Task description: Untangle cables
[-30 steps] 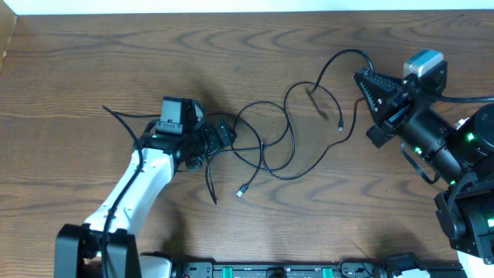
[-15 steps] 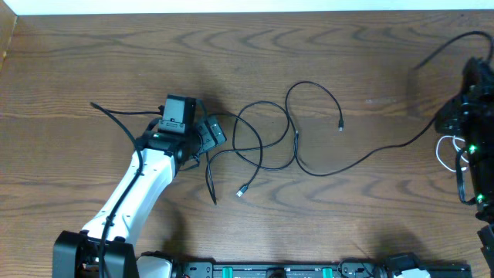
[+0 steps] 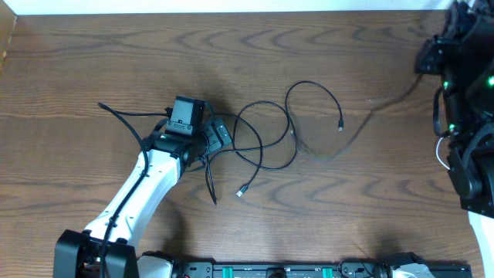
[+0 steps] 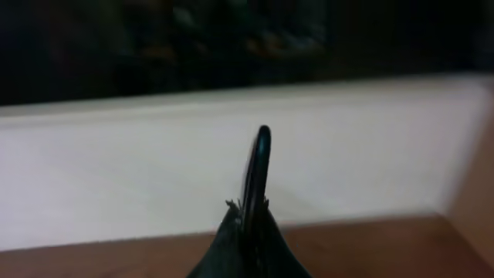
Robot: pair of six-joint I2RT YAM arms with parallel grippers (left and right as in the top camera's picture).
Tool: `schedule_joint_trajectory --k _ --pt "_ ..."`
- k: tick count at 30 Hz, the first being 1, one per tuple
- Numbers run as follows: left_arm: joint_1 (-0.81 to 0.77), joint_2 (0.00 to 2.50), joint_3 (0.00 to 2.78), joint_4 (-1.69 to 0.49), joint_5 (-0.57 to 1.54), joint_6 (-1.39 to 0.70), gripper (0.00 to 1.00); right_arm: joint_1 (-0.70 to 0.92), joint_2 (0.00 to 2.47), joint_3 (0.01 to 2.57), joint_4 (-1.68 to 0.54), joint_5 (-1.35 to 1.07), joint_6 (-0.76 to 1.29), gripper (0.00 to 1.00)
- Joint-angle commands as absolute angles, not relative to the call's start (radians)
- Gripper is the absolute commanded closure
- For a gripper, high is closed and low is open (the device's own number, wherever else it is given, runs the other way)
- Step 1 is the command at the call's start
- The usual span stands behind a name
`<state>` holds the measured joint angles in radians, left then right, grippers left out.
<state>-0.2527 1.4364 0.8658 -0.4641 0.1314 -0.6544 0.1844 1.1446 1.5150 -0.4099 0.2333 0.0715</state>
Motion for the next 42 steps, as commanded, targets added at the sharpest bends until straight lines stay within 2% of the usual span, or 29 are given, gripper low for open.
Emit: schedule_joint_trajectory --k 1,4,6,13,19,26,31,42 --pt "-0.254 1.431 0.880 -0.467 0.119 -0.660 0.00 0.175 1.118 1.549 -0.346 -0.229 0.014 0.99" --pt "-0.254 1.431 0.880 -0.467 0.119 -0.660 0.00 0.175 1.118 1.581 -0.317 -0.470 0.046 0.99" --pt "-0.254 1.431 0.880 -0.467 0.119 -0.660 0.00 0.175 1.118 1.602 -0.303 -0.530 0.047 0.99" --pt "-0.254 1.431 0.880 -0.467 0.119 -0.660 0.00 0.170 1.131 1.618 -0.237 -0.249 -0.048 0.99" --pt "-0.254 1.431 0.880 -0.467 0.118 -0.660 0.00 0.132 1.213 1.618 -0.207 -0.180 -0.201 0.99" --pt "-0.254 1.431 0.880 -0.467 0.119 -0.660 0.00 0.031 1.341 1.630 -0.012 -0.022 -0.204 0.99" --pt "-0.254 1.431 0.880 -0.467 0.119 -0.660 0.00 -0.075 1.419 1.707 0.077 -0.017 -0.212 0.99" --pt "-0.254 1.431 0.880 -0.467 0.118 -0.660 0.00 -0.289 1.695 1.819 0.017 0.031 -0.241 0.99"
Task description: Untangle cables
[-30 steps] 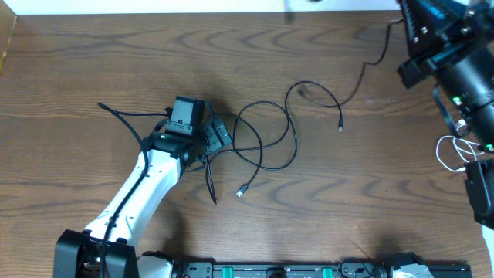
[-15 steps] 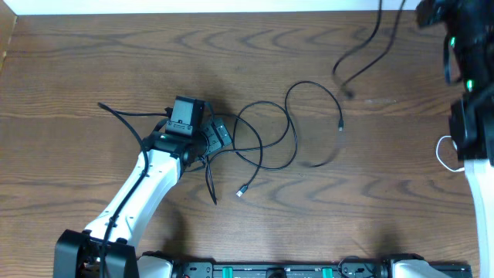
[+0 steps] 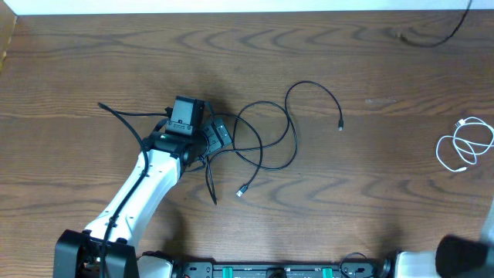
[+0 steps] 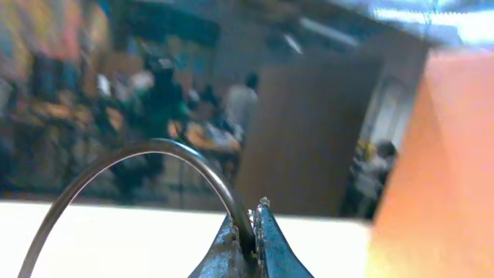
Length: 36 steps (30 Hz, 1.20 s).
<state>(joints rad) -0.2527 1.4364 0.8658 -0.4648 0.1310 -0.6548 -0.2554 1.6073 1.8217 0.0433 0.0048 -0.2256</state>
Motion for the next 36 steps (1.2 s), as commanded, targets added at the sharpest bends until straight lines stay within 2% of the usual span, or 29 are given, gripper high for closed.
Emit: schedule_joint_trajectory --k 1,12,21,26,28,31,36 --pt "-0.254 1.431 0.880 -0.467 0.118 -0.660 0.00 -0.300 1.728 1.819 0.001 0.031 -0.241 0.99" --pt "-0.254 1.431 0.880 -0.467 0.119 -0.660 0.01 -0.323 2.004 1.819 -0.042 0.017 -0.241 0.99" --pt "-0.254 1.431 0.880 -0.467 0.118 -0.660 0.00 -0.345 2.136 1.819 -0.064 0.022 -0.241 0.99" --pt "-0.254 1.431 0.880 -0.467 0.119 -0.660 0.00 -0.345 2.165 1.819 -0.109 -0.056 -0.244 0.95" --pt "-0.254 1.431 0.880 -0.467 0.119 -0.660 0.00 -0.345 2.165 1.819 -0.133 -0.131 -0.244 0.91" --pt "-0.254 1.431 0.880 -0.467 0.118 -0.660 0.00 -0.345 2.165 1.819 -0.152 -0.215 -0.244 0.76" --pt "-0.254 1.431 0.880 -0.467 0.119 -0.660 0.00 -0.332 2.165 1.819 -0.170 -0.223 -0.240 0.56"
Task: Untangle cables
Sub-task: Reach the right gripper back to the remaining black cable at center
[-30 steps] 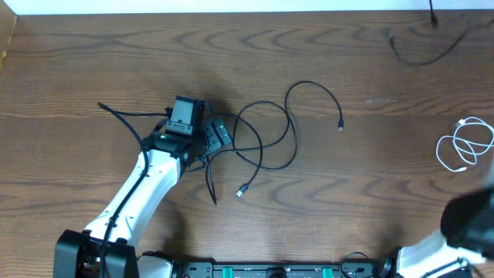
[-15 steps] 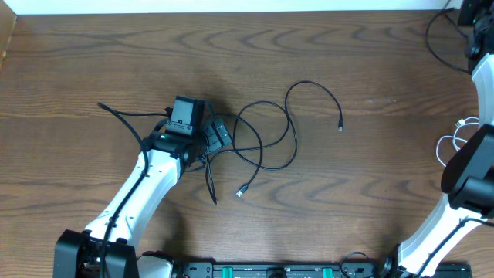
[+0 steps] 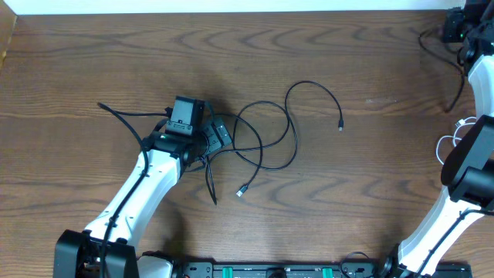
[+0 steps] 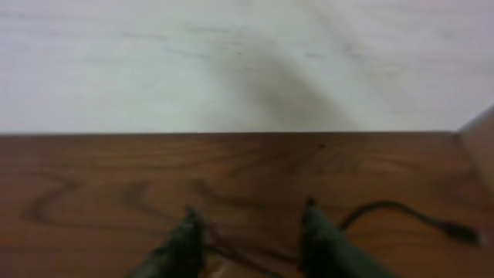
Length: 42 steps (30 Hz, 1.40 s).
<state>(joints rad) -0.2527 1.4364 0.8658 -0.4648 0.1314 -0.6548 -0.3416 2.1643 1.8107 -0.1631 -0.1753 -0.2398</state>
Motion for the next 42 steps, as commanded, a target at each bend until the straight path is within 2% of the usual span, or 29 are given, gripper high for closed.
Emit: schedule_joint_trajectory --k 1,5,8,11,12,13,17,19,20,23,24,27,36,42 --pt "-0.254 1.431 0.880 -0.467 0.119 -0.660 0.00 -0.327 2.165 1.819 -0.175 -0.224 -0.240 0.50" --pt "-0.254 1.431 0.880 -0.467 0.119 -0.660 0.00 -0.304 2.157 1.819 -0.201 -0.223 -0.240 0.34" --pt "-0.254 1.431 0.880 -0.467 0.118 -0.660 0.00 -0.277 2.130 1.819 -0.239 -0.224 -0.232 0.17" --pt "-0.254 1.431 0.880 -0.467 0.119 -0.660 0.00 -0.248 2.078 1.819 -0.331 -0.202 -0.233 0.11" --pt "-0.254 1.431 0.880 -0.467 0.119 -0.660 0.00 -0.242 2.062 1.819 -0.366 -0.176 -0.233 0.03" --pt "-0.254 1.431 0.880 -0.467 0.119 -0.660 0.00 -0.239 2.046 1.819 -0.406 -0.138 -0.231 0.01" --pt "-0.254 1.431 0.880 -0.467 0.119 -0.660 0.00 -0.241 2.020 1.819 -0.523 0.026 -0.052 0.01" --pt "-0.254 1.431 0.880 -0.467 0.119 -0.660 0.00 -0.242 2.021 1.819 -0.579 0.023 0.043 0.15" --pt "-0.254 1.431 0.880 -0.467 0.119 -0.660 0.00 -0.240 2.023 1.819 -0.610 -0.004 0.075 0.16" --pt "-0.254 1.431 0.880 -0.467 0.119 -0.660 0.00 -0.221 2.022 1.819 -0.701 -0.214 0.056 0.11" --pt "-0.254 1.431 0.880 -0.467 0.119 -0.660 0.00 -0.212 2.022 1.819 -0.731 -0.288 0.018 0.02" --pt "-0.254 1.431 0.880 -0.467 0.118 -0.660 0.00 -0.163 2.022 1.819 -0.861 -0.472 -0.061 0.01" --pt "-0.254 1.431 0.880 -0.459 0.122 -0.675 0.00 0.055 2.022 1.816 -1.184 -0.508 0.033 0.01" --pt "-0.254 1.431 0.880 -0.456 0.122 -0.675 0.00 0.223 2.022 1.782 -1.188 -0.504 0.074 0.01"
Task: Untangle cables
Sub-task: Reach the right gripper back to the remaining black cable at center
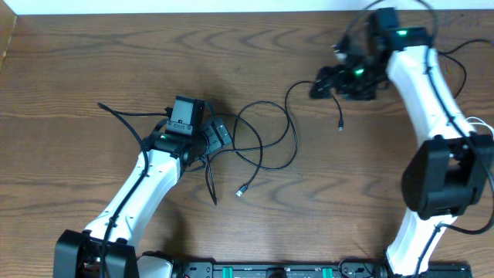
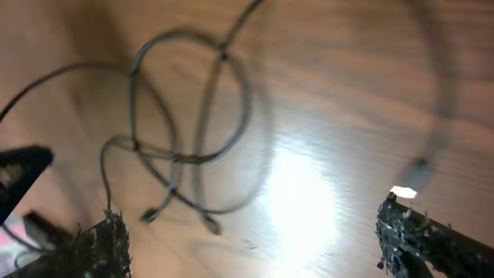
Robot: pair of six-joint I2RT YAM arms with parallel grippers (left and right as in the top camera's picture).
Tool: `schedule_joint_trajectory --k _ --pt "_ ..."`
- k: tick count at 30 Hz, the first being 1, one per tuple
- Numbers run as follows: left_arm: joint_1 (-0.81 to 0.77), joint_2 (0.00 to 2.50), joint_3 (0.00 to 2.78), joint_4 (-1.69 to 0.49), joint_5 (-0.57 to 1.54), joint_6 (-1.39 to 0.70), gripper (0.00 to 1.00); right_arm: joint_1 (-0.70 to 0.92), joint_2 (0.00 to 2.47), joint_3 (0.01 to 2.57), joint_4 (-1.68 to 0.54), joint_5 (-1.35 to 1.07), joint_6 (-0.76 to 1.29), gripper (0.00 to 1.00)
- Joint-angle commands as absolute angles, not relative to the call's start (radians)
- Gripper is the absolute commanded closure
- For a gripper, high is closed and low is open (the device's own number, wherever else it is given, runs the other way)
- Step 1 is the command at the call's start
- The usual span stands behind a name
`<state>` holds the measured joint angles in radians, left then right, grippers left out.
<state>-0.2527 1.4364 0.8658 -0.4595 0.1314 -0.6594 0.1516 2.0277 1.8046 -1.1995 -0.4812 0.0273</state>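
A tangle of thin black cables [image 1: 266,139] lies mid-table, with one loop [image 1: 312,85] reaching right to a small plug [image 1: 340,126]. My left gripper [image 1: 216,133] sits on the tangle's left end; its jaws are not distinguishable from overhead. Reaching in from the top right, my right gripper [image 1: 318,83] hovers open at the top of that loop. In the right wrist view its fingers [image 2: 409,232] stand wide apart with nothing between them, and the tangle [image 2: 177,131] lies ahead, blurred.
A separate black cable [image 1: 457,60] lies at the top right, partly behind the right arm. A coiled white cable [image 1: 485,123] sits at the right edge. Another plug [image 1: 241,191] ends a strand below the tangle.
My right gripper has moved from the table's top right corner to the loop in the middle, still open. The left arm and the tangle have not moved.
First my right gripper was shut on a cable at the far right, a blurred strand stretching toward the tangle. Then it held that cable beyond the table's edge. Later it stood open at the top right corner with the cable lying there. Now it hovers at the loop.
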Motion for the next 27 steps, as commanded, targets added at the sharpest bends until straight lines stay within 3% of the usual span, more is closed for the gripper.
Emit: schedule_joint_trajectory --k 1,8,15,22,27 --pt "-0.254 1.431 0.880 -0.459 0.117 -0.673 0.00 0.246 2.022 1.773 -1.174 -0.501 0.094 0.01" --pt "-0.154 1.325 0.920 -0.424 0.219 -0.671 0.00 0.364 2.022 1.687 -1.099 -0.309 0.325 0.01" --pt "-0.025 1.062 0.923 -0.448 0.240 -0.608 0.00 0.463 2.022 1.572 -0.991 -0.331 0.337 0.01" --pt "0.063 0.847 0.923 -0.595 0.068 -0.576 0.00 0.514 2.022 1.523 -0.842 -0.548 0.299 0.01" --pt "0.075 0.772 0.923 -0.692 -0.013 -0.577 0.00 0.566 2.022 1.523 -0.778 -0.453 0.335 0.01"
